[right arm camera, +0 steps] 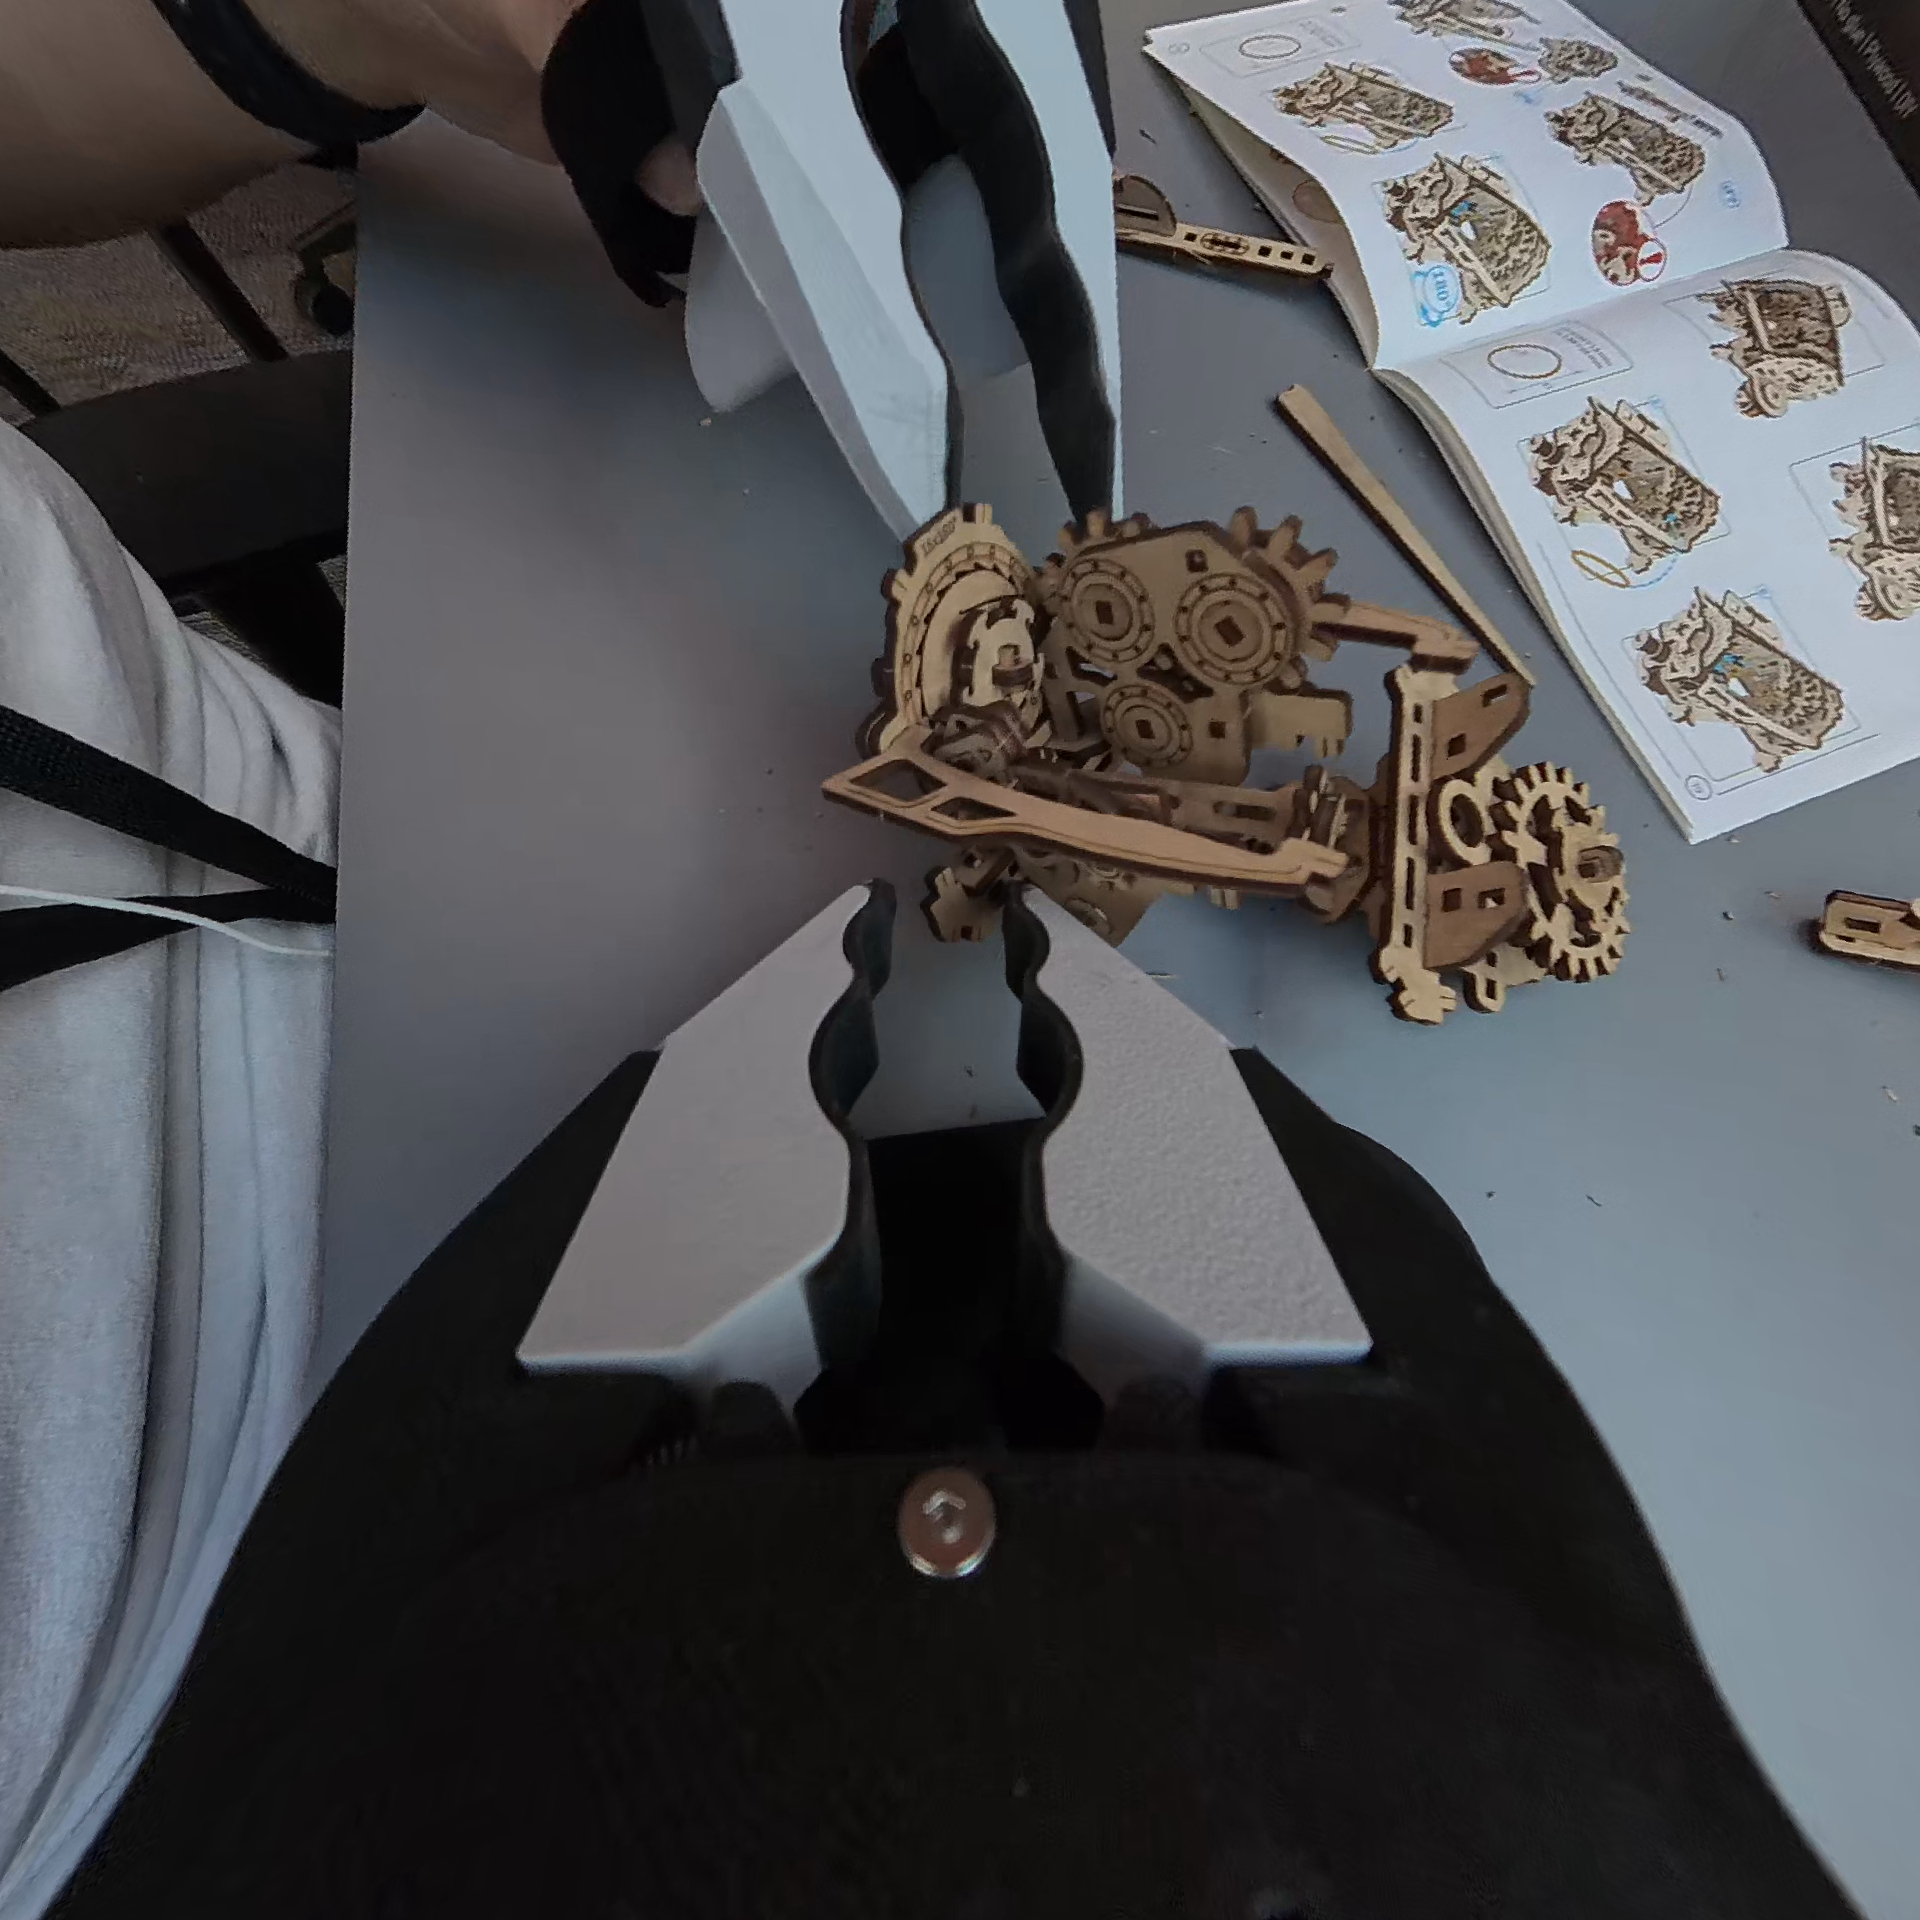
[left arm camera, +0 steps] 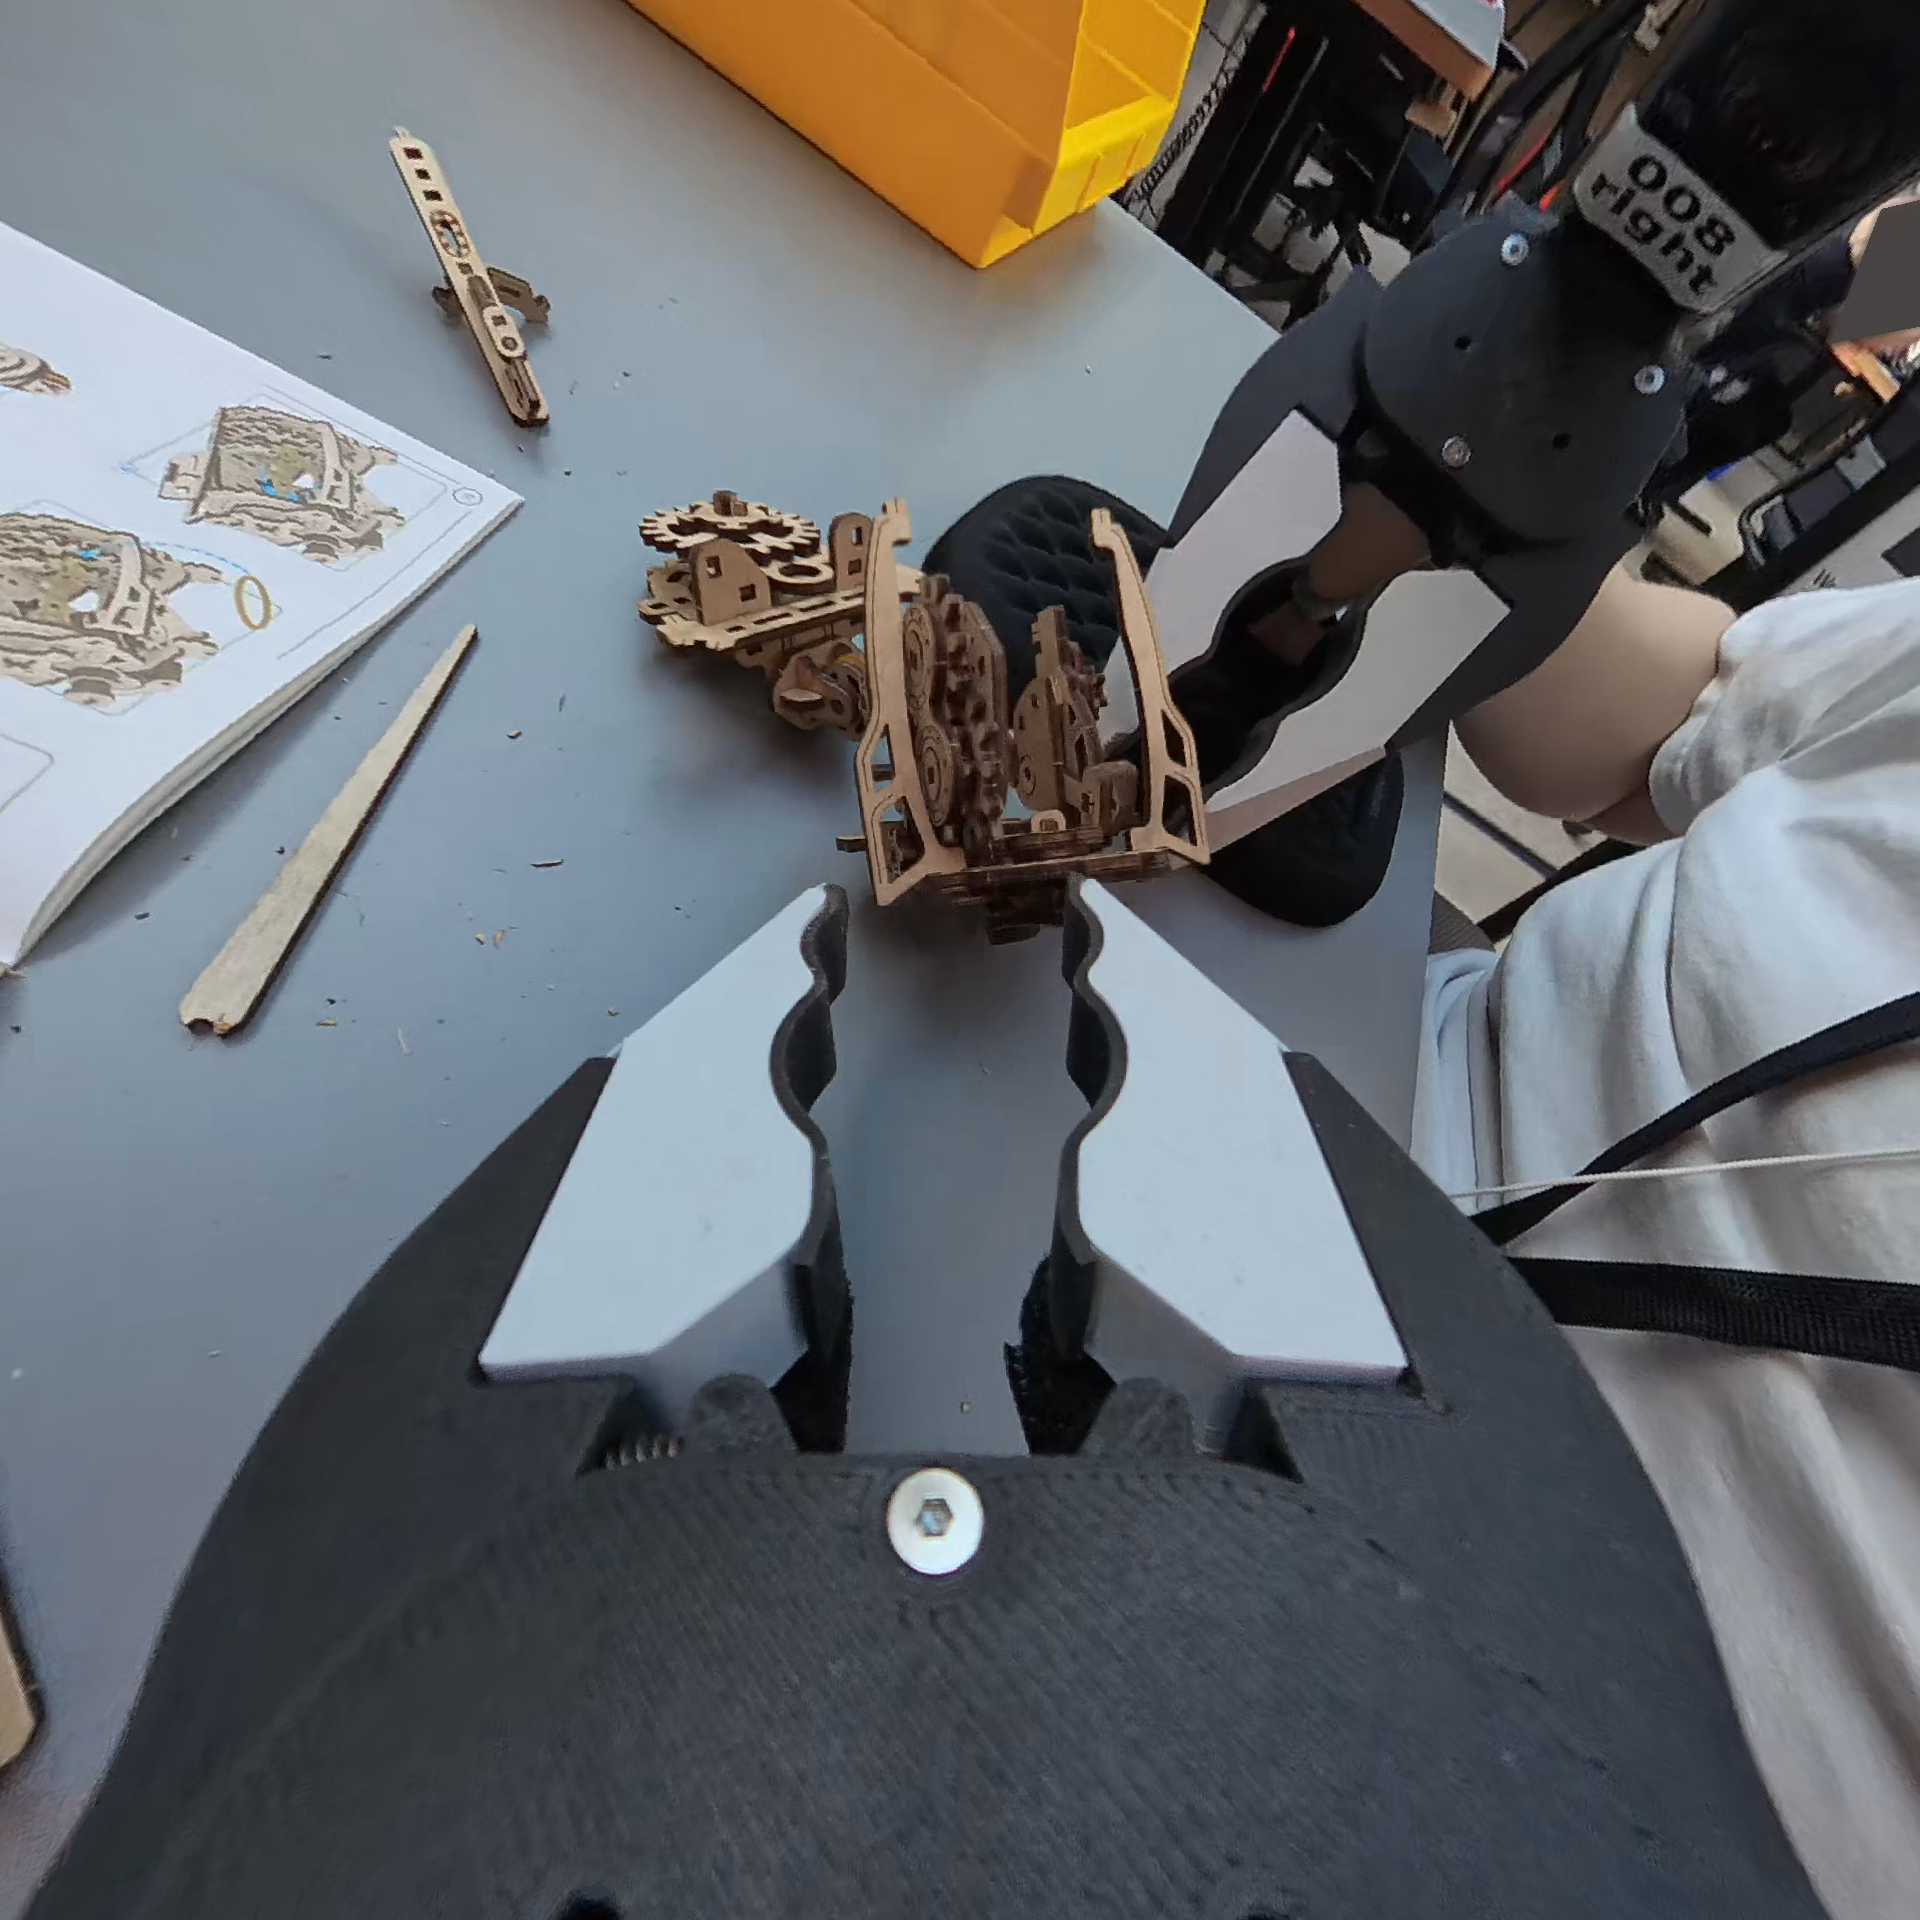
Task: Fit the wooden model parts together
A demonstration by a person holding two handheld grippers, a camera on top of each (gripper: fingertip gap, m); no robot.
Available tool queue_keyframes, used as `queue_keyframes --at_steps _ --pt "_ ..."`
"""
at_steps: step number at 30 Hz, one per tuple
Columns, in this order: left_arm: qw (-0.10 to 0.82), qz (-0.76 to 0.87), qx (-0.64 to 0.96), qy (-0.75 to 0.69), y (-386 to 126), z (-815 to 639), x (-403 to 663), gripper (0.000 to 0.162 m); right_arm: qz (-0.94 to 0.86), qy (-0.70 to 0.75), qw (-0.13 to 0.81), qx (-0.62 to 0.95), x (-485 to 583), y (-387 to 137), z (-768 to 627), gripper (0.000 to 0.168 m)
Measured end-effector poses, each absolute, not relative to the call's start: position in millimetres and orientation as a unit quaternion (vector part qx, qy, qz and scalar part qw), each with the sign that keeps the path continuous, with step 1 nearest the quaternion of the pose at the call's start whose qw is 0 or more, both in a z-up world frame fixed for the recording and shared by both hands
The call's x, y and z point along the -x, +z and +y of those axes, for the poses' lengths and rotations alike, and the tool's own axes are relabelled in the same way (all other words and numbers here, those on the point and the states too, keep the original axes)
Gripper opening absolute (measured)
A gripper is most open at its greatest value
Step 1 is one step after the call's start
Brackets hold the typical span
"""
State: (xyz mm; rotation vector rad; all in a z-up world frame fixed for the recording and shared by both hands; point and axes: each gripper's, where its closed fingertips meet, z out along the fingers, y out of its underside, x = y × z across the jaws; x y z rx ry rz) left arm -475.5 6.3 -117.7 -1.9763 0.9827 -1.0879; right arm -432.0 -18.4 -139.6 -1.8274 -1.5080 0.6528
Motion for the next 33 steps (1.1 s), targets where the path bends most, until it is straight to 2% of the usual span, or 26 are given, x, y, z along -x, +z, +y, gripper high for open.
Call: queue_keyframes --at_steps 1,8,11,17,20,27,29,33 --pt "0.339 0.364 0.757 -0.424 -115.9 8.0 475.2 0.039 -0.571 0.255 0.336 0.704 432.7 -138.6 -17.5 0.021" --pt "0.324 0.314 0.754 -0.477 -113.1 9.0 469.7 0.035 -0.551 0.274 0.33 0.715 440.0 -137.8 -17.8 0.02" --pt "0.313 0.315 0.753 -0.486 -115.3 3.9 468.3 0.038 -0.555 0.27 0.334 0.713 441.6 -138.7 -19.5 0.02" --pt "0.35 0.368 0.754 -0.417 -121.4 13.4 475.1 0.039 -0.563 0.248 0.338 0.713 440.7 -142.6 -17.7 0.018" --pt "0.338 0.415 0.745 -0.398 -127.6 11.8 473.2 0.05 -0.564 0.245 0.338 0.713 440.6 -142.9 -17.0 0.017" --pt "0.337 0.443 0.723 -0.409 -125.7 11.0 460.6 0.038 -0.568 0.235 0.341 0.711 440.1 -144.0 -16.0 0.017" --pt "0.342 0.457 0.715 -0.403 -125.8 11.4 459.2 0.029 -0.57 0.232 0.342 0.71 440.2 -144.1 -16.0 0.017" --pt "0.358 0.467 0.708 -0.391 -124.2 15.1 459.1 0.027 -0.575 0.226 0.344 0.707 440.6 -144.2 -15.8 0.017"
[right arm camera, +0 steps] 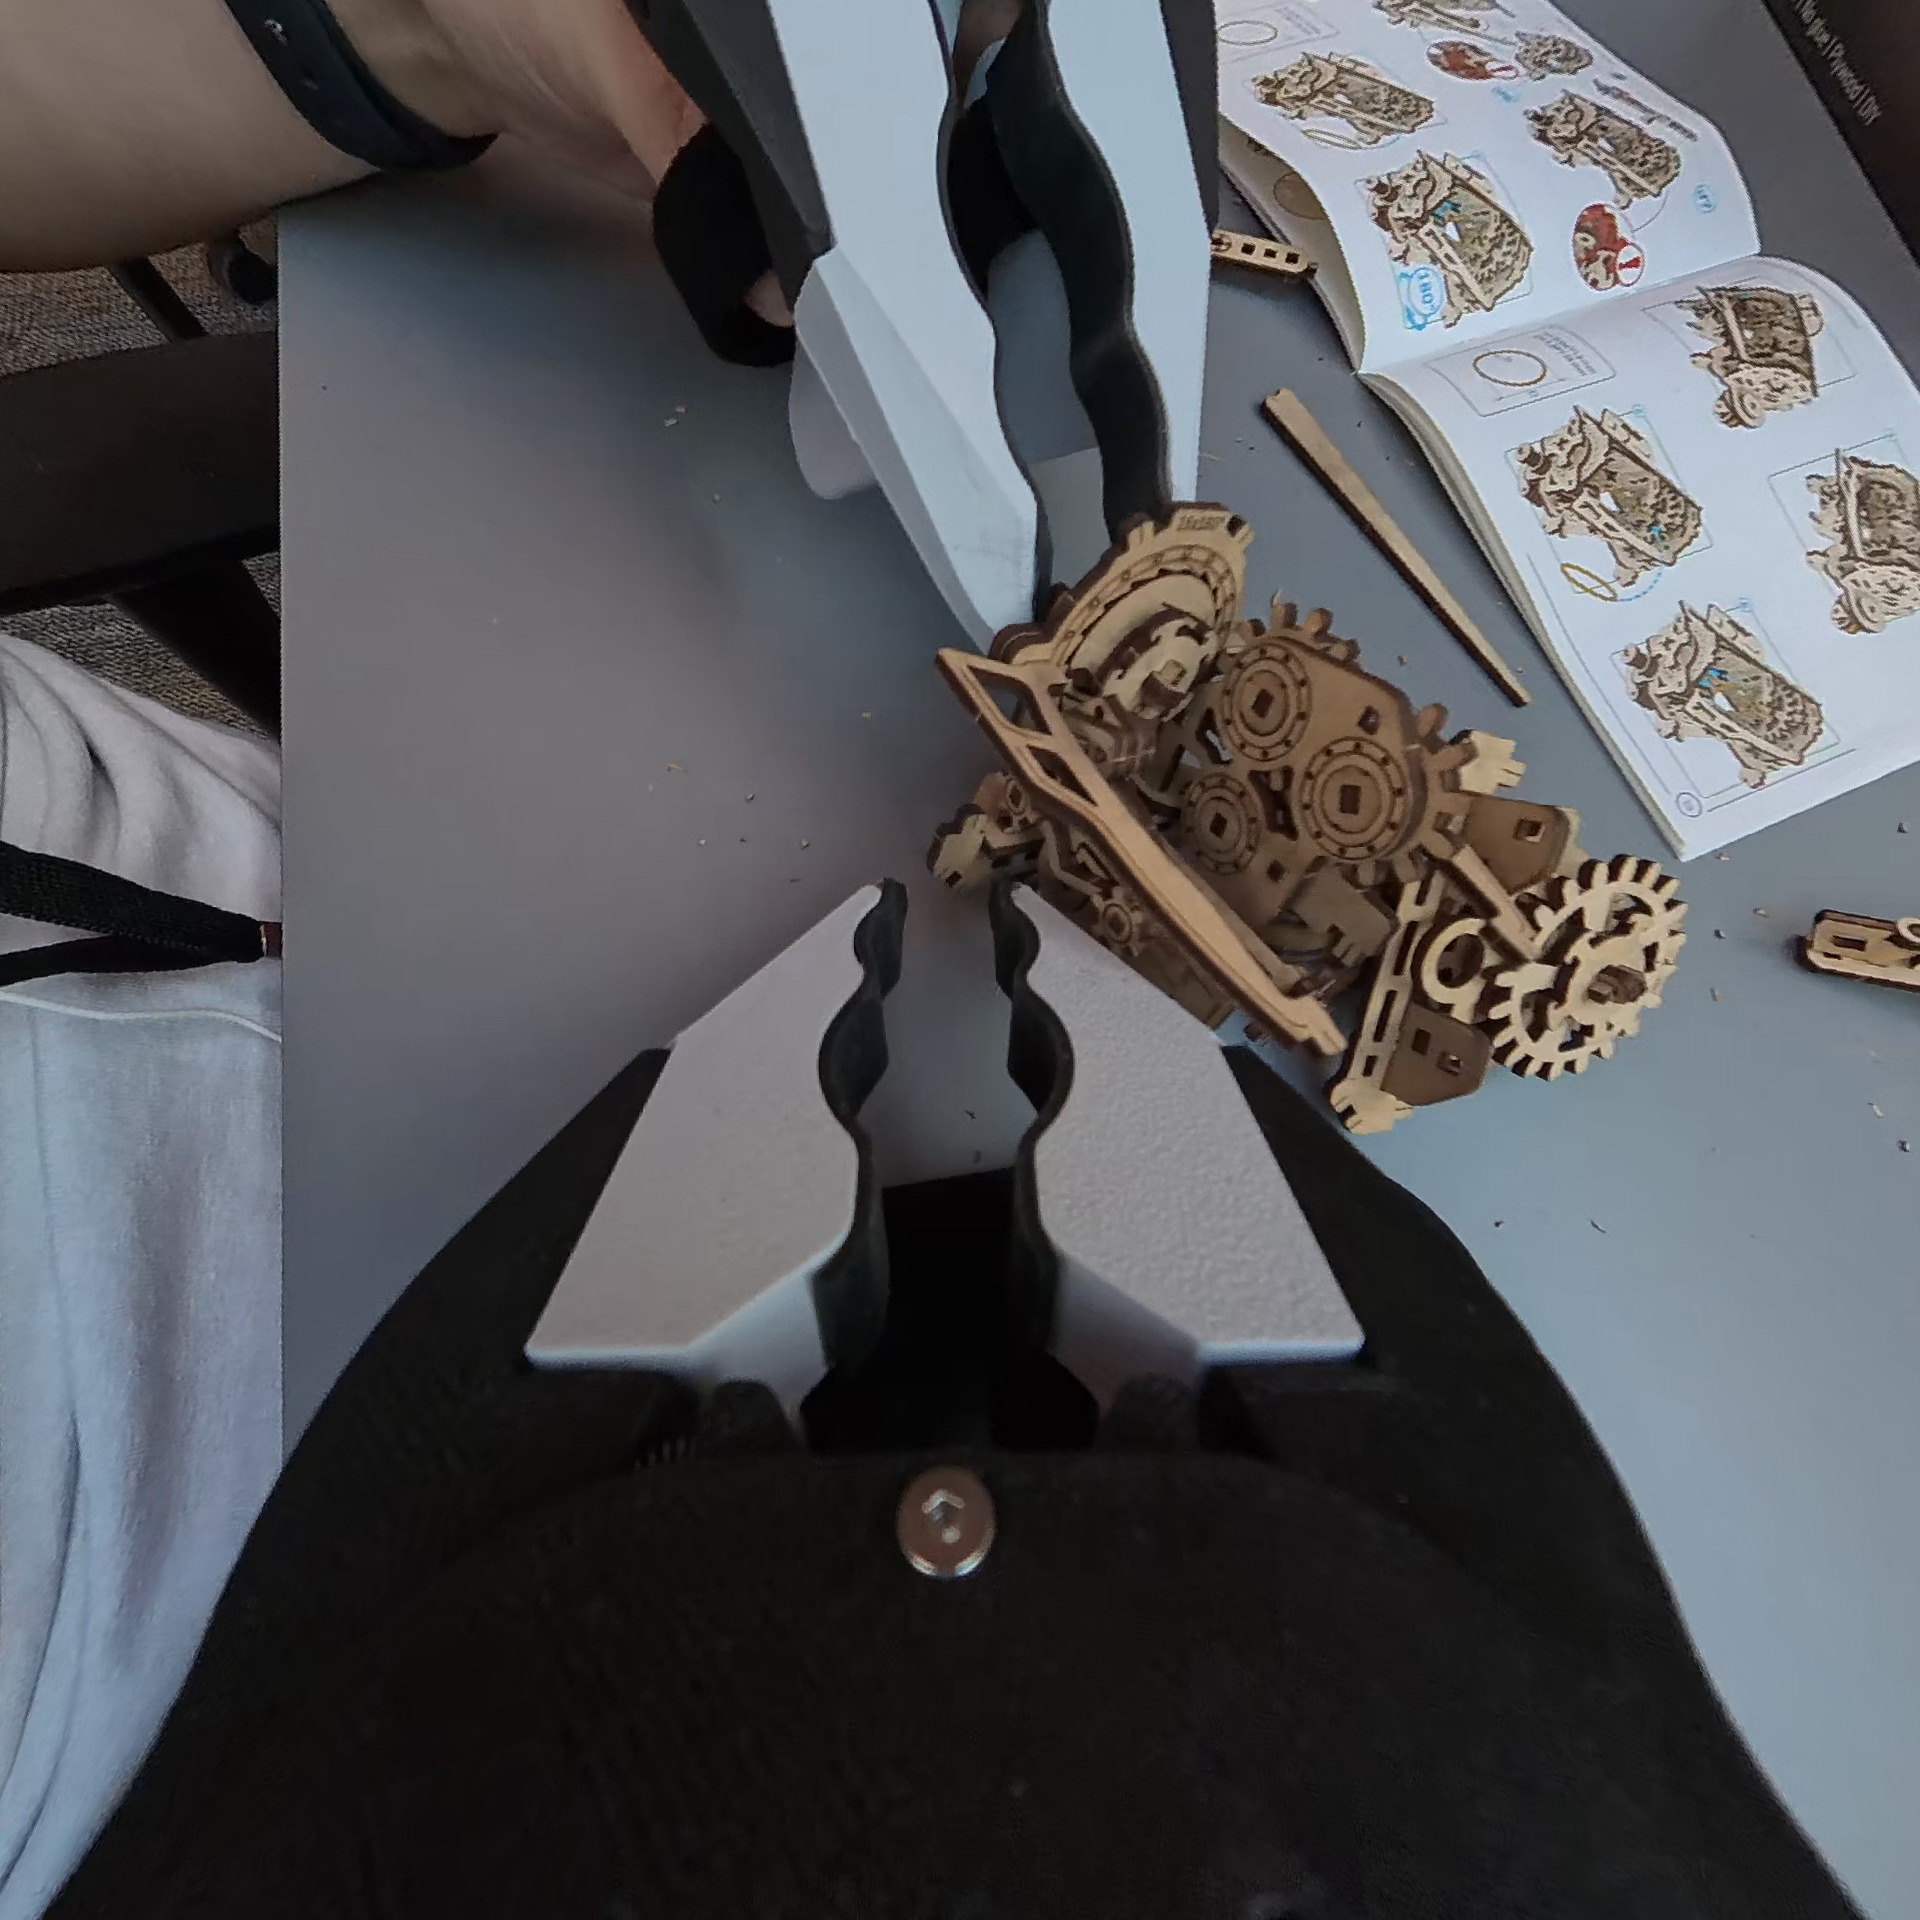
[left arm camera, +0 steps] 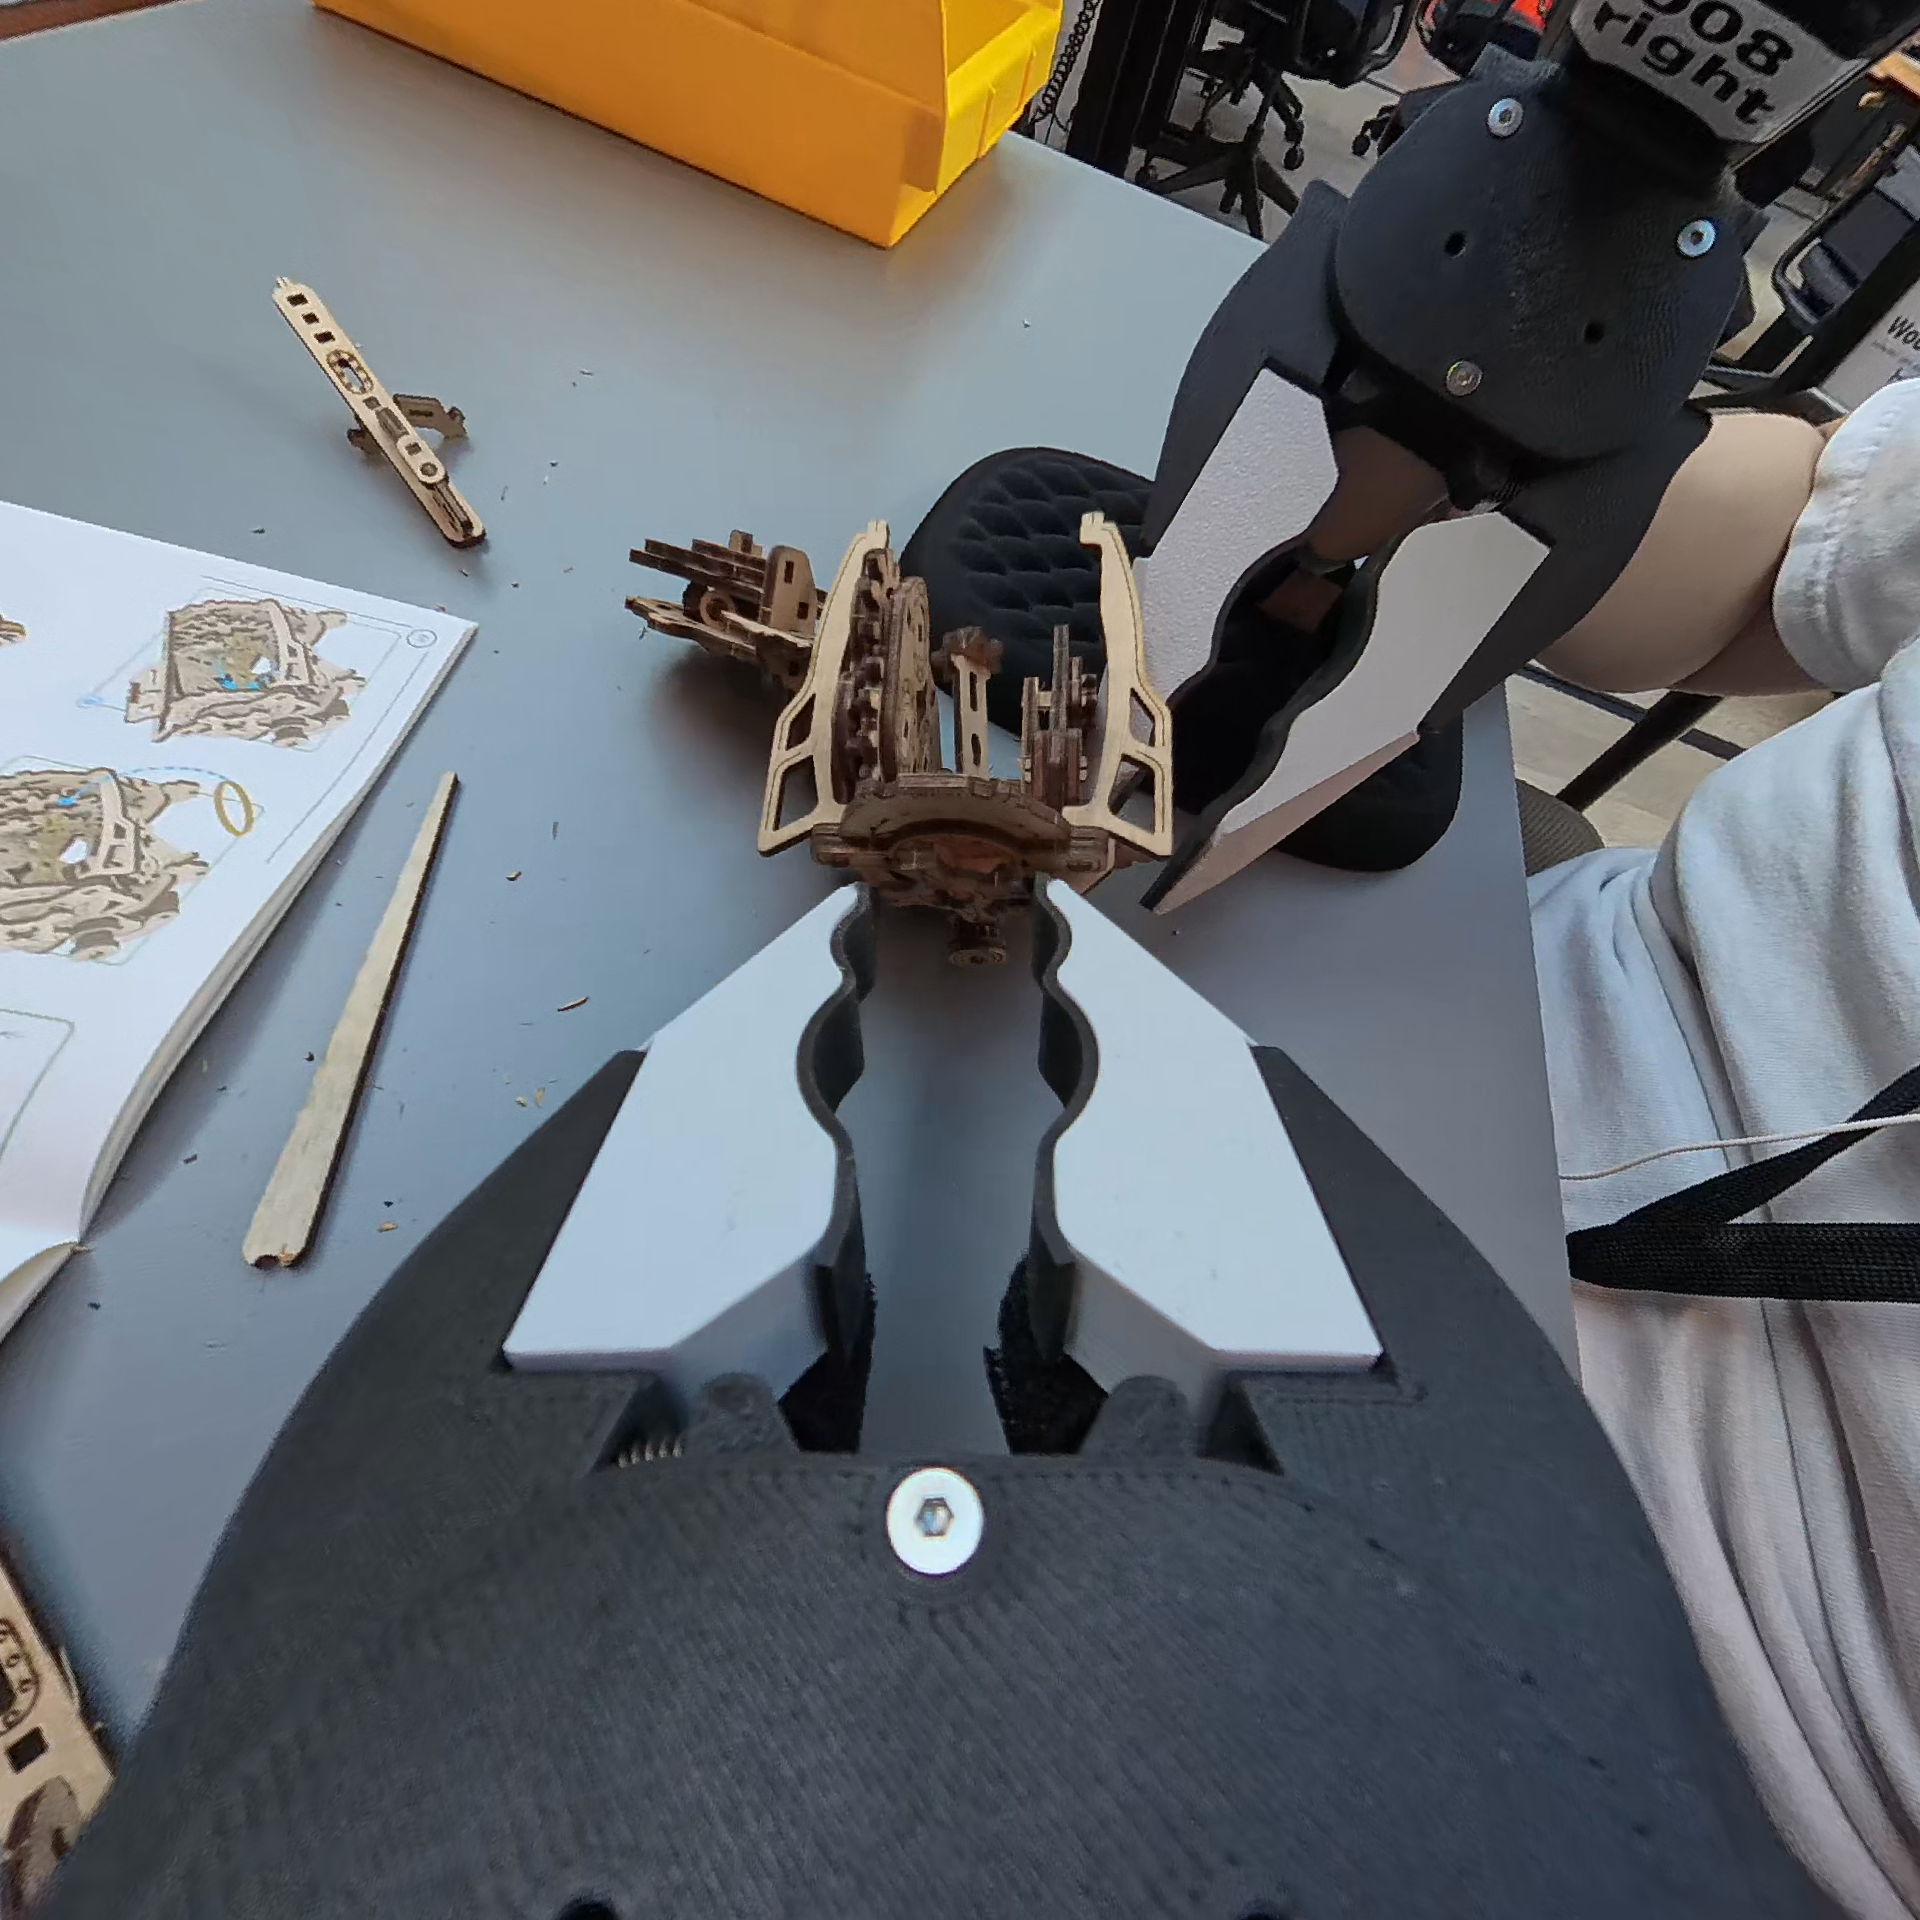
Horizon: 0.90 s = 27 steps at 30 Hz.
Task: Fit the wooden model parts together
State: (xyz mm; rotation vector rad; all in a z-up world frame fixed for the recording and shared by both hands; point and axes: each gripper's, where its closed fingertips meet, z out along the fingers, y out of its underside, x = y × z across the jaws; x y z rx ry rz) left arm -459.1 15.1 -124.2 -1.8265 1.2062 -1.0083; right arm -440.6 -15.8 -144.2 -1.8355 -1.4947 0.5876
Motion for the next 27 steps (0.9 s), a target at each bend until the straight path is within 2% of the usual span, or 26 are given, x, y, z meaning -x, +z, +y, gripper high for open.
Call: queue_keyframes --at_steps 16,27 --pt "0.412 0.472 0.721 -0.295 -124.3 15.5 511.3 0.026 -0.588 0.255 0.389 0.662 445.9 -118.7 -10.6 0.022" --pt "0.426 0.535 0.718 -0.131 -122.4 29.6 559.0 0.026 -0.59 0.28 0.374 0.659 444.9 -117.5 16.6 0.023"
